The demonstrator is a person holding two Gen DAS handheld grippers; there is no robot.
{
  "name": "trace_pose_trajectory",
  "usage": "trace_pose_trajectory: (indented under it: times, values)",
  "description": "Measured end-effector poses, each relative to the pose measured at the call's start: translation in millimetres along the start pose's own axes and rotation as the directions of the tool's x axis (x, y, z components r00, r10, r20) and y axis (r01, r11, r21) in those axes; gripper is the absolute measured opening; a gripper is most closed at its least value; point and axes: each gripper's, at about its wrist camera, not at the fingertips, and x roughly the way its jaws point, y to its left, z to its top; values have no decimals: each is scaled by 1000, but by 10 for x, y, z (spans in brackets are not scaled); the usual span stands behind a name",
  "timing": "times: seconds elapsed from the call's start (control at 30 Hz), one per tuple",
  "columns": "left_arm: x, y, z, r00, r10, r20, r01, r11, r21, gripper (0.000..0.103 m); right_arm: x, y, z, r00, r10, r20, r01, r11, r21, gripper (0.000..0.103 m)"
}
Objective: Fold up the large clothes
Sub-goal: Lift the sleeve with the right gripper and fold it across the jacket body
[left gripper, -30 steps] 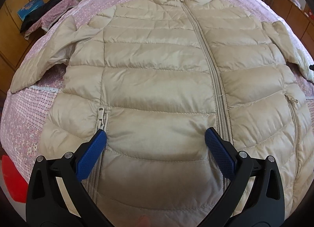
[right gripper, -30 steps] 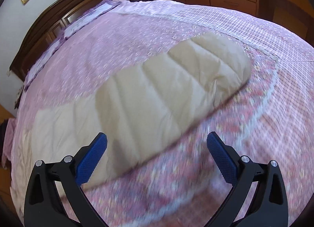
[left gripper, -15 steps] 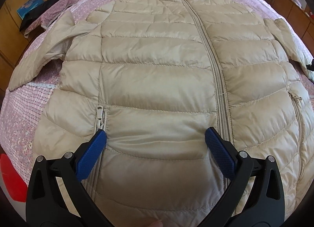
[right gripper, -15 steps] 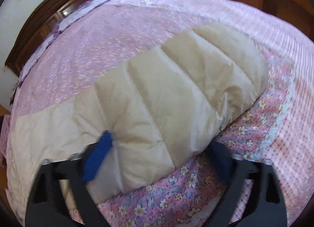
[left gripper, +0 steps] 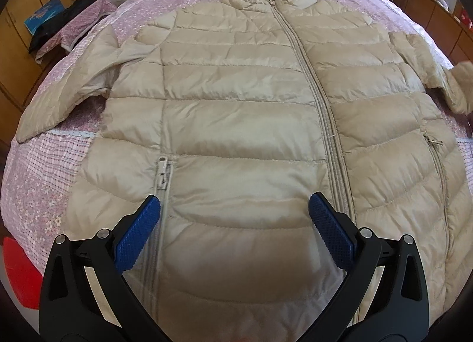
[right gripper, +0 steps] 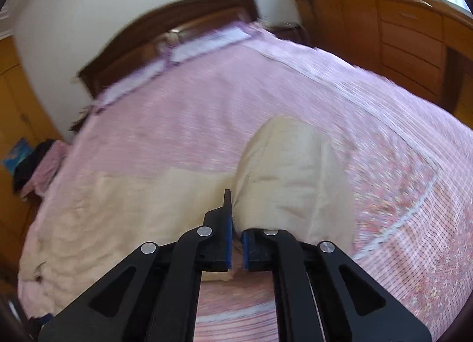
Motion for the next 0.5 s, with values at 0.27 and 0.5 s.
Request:
trace_pose_trajectory:
  times: [0.27, 0.5]
  values:
    - [-198, 259, -45, 999, 3, 42, -2, 1000, -17, 100, -188, 1035, 78, 980, 197, -5, -196, 975, -105, 6]
    - [-241, 630, 10, 998, 28, 62, -24, 998, -61, 100, -100, 1889, -103, 953, 291, -81, -301, 937, -178, 6]
